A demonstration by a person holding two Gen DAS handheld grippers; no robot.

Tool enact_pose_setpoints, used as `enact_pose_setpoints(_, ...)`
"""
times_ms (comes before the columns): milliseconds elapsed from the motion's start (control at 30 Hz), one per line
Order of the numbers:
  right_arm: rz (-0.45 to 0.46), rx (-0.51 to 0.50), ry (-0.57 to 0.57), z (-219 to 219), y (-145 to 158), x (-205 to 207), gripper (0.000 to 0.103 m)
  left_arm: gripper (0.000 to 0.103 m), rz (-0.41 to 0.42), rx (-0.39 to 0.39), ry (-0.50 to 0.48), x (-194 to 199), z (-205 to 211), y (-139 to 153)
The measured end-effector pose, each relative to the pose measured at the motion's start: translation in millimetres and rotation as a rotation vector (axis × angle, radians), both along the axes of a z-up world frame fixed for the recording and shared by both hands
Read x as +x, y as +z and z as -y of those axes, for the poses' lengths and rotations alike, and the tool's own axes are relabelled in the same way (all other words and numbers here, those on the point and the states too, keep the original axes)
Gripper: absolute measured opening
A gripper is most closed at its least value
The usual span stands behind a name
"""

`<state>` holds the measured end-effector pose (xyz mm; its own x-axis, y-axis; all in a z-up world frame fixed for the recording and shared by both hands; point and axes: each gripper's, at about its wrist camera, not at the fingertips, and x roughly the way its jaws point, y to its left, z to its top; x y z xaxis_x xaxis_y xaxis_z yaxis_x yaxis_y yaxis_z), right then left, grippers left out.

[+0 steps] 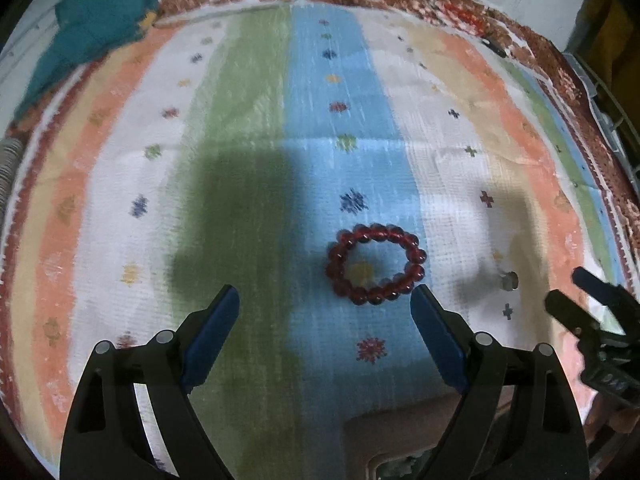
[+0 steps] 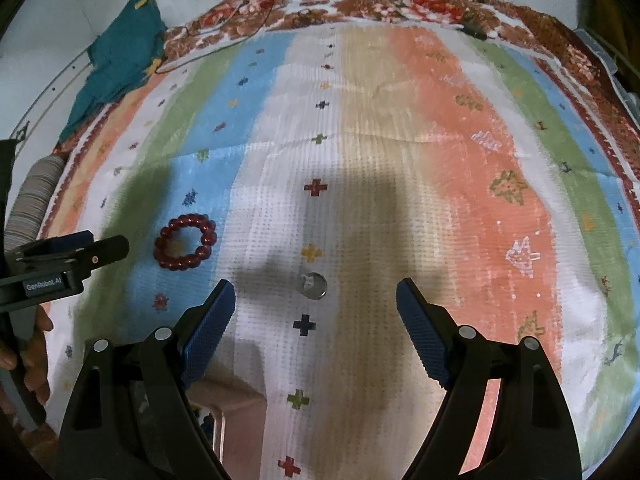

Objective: Organize jewelry
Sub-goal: 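Move right tool to second silver ring while left tool reaches dark-red bracelet, then close right tool on the silver ring while left tool grips dark-red bracelet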

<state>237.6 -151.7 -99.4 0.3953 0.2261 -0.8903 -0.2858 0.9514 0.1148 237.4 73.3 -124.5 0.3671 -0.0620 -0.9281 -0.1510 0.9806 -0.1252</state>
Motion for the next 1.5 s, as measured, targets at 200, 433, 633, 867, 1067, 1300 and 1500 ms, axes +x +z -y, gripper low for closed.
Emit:
enact_pose_setpoints(200, -0.015, -0.042, 0.012, -6.7, -12.5, 7.1, 0.083, 0.086, -0.021, 0.015, -0.006, 10.7, 0.4, -10.5)
enact_pose_setpoints(433, -0.064, -0.032, 0.008, -8.8, -28.2, 17.3, 0.083, 0.084, -0.057, 0.025, -0.028, 25.5, 0.2, -25.1)
enact_pose_setpoints(633, -0.081, -0.041, 0.018, -14.1, -38.5, 23.5, 0.083, 0.077, -0.085, 0.055, -0.058, 36.3, 4.2, -39.1)
enact_pose_setpoints(867, -0.093, -0.08, 0.019, -18.6, -51.6, 28.7, 0.065, 0.058, -0.098, 0.121, -0.095, 43.4, 10.1, -49.4)
enact_pose_setpoints(1067, -0.122, -0.066, 0.023, -17.5, -49.5, 28.2, 0.032, 0.034, -0.088, 0.15, -0.12, 41.2, 11.9, -51.4)
enact_pose_setpoints(1300, -0.129, -0.046, 0.019, -14.3, -48.9, 27.2, 0.02, 0.013, -0.086, 0.167, -0.126, 34.3, 12.4, -45.0)
enact_pose_setpoints(1500, -0.105, -0.023, 0.01, -10.7, -37.5, 21.8, 0.019, 0.013, -0.022, 0.152, -0.144, 23.9, 14.5, -14.4)
